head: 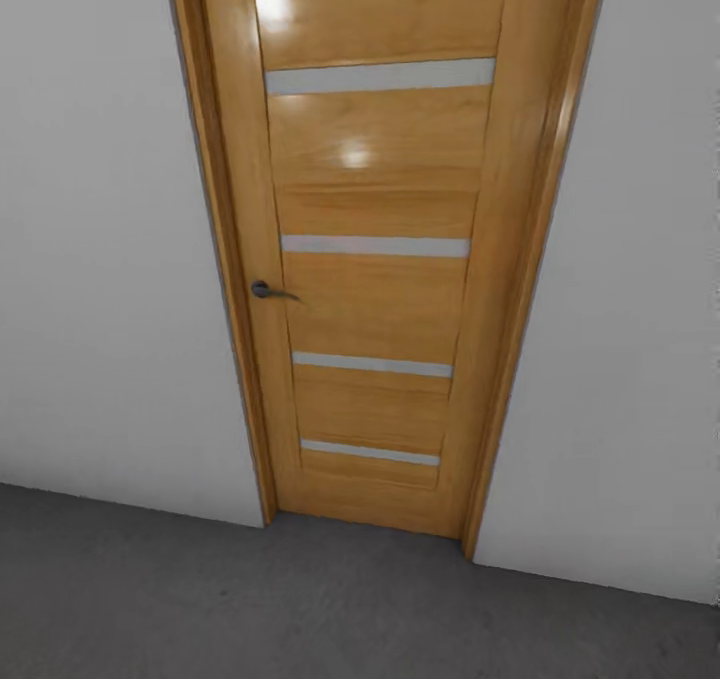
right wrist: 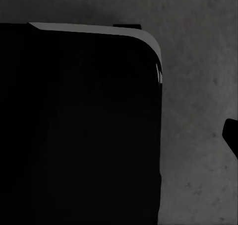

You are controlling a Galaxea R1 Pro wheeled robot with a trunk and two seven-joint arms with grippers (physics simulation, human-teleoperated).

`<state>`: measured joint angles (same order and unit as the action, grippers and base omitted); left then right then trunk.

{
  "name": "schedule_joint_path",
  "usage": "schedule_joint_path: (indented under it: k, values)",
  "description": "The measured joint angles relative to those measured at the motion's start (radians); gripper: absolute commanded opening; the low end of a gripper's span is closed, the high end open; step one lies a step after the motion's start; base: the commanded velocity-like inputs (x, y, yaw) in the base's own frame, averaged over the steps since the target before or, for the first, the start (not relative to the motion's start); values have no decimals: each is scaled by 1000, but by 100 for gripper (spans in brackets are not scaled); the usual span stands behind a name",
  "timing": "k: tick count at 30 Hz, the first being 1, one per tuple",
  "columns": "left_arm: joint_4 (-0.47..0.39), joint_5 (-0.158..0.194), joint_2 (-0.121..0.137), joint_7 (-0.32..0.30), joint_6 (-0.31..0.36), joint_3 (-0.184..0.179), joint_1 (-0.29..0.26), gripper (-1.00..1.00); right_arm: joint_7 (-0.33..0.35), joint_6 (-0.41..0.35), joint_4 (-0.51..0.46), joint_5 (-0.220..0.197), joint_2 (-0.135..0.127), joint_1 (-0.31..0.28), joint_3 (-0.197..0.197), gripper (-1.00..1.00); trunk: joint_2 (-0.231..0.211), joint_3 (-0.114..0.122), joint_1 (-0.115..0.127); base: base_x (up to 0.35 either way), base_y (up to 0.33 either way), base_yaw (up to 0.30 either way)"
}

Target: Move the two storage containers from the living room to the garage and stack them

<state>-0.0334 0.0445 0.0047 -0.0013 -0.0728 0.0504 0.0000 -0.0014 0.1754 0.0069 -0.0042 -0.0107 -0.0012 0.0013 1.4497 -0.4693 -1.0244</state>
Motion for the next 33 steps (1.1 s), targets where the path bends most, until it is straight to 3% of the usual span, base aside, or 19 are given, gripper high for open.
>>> schedule_joint_path:
  k: [22, 33]
  values:
    - [0, 0, 0, 0, 0, 1, 0, 100, 0, 0, 0, 1, 0, 0, 0, 100, 0, 9, 0, 266, 244, -178]
    - [0, 0, 0, 0, -1, 1, 0, 100, 0, -1, 0, 2, 1, 0, 1, 100, 0, 10, 0, 147, 179, -27]
